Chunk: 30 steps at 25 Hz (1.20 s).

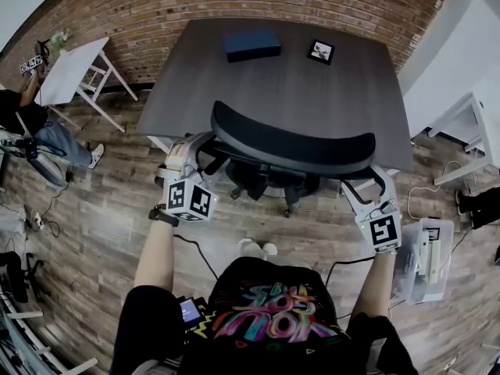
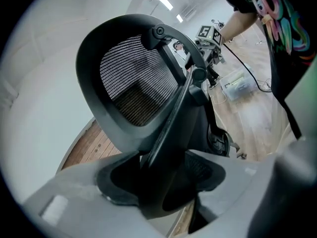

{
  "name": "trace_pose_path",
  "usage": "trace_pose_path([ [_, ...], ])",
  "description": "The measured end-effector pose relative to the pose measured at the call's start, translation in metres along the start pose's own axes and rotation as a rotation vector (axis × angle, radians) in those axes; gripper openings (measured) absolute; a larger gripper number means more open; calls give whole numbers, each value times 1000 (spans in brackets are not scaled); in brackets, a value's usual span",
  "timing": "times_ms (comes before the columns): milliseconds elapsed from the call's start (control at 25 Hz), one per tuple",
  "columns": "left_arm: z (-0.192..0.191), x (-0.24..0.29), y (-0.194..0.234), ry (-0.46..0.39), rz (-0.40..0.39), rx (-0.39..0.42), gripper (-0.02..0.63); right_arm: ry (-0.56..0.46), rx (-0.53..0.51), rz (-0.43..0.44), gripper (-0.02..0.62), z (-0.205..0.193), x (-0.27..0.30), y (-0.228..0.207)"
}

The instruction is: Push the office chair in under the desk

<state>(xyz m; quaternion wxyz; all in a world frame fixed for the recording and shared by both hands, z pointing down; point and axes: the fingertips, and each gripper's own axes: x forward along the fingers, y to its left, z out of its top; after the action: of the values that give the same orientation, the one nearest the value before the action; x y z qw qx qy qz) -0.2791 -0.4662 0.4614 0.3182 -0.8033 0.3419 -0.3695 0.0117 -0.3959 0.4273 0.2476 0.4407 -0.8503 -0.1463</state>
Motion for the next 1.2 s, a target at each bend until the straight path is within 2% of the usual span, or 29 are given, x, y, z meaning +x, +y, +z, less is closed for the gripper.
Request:
trace_pose_path([
  [280, 4, 19, 6, -30, -14, 5, 282, -18, -3, -16, 273, -3, 10, -14],
  [520, 10, 22, 5, -49, -5, 12, 281, 29, 17, -1, 278, -8, 12, -23],
  [800, 8, 19, 7, -52, -8, 16, 280, 33, 22, -7, 281, -7, 13, -21],
  [1040, 12, 17, 5, -83, -21, -20, 281, 36, 26, 0, 281, -7, 11, -21],
  [1200, 14, 15, 4, -97, -29, -35, 281, 48, 41, -25, 281, -7, 10, -23],
])
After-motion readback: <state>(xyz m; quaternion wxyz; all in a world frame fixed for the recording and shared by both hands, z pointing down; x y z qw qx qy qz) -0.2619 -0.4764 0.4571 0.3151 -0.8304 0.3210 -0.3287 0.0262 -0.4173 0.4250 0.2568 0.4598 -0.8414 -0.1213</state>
